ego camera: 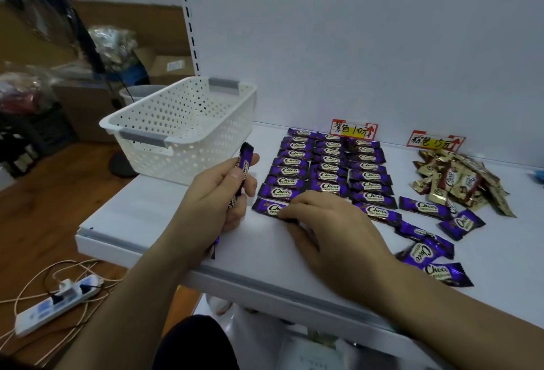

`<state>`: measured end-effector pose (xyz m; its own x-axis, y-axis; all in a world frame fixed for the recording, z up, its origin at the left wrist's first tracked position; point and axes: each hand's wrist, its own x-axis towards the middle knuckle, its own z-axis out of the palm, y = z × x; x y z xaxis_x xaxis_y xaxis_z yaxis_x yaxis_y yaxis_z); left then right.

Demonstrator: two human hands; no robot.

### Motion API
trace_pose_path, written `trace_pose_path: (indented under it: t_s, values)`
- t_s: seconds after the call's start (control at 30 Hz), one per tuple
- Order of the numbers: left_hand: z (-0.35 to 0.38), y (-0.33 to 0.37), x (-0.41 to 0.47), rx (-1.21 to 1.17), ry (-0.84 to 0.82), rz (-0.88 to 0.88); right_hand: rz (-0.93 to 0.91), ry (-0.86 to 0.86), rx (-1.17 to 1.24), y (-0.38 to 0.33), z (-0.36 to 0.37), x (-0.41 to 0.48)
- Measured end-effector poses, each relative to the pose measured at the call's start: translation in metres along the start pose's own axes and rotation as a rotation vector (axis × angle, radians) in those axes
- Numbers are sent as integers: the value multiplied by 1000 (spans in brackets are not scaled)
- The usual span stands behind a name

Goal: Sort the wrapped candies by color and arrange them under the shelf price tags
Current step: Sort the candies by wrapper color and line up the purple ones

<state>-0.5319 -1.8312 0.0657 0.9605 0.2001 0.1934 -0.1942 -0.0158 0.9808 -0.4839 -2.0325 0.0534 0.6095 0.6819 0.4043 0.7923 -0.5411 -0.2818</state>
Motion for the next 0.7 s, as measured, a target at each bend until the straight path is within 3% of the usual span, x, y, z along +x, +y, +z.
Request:
trace_pose_path:
  t_s: [0.33, 0.43, 0.53, 0.6, 0.7]
  values:
    - [3, 4, -3, 93, 85, 43, 5, 17, 54, 0, -1, 0]
    - [4, 6, -5, 77, 88, 23, 140, 170, 391, -2, -17, 4]
    - [13, 8, -4, 172, 37, 21, 314, 104, 829, -4, -37, 15]
    - [23, 12, -5, 207, -32, 75, 273, 63, 889, -3, -41, 16]
    - [36, 18, -4, 243, -75, 146, 277, 132, 844, 3, -41, 8]
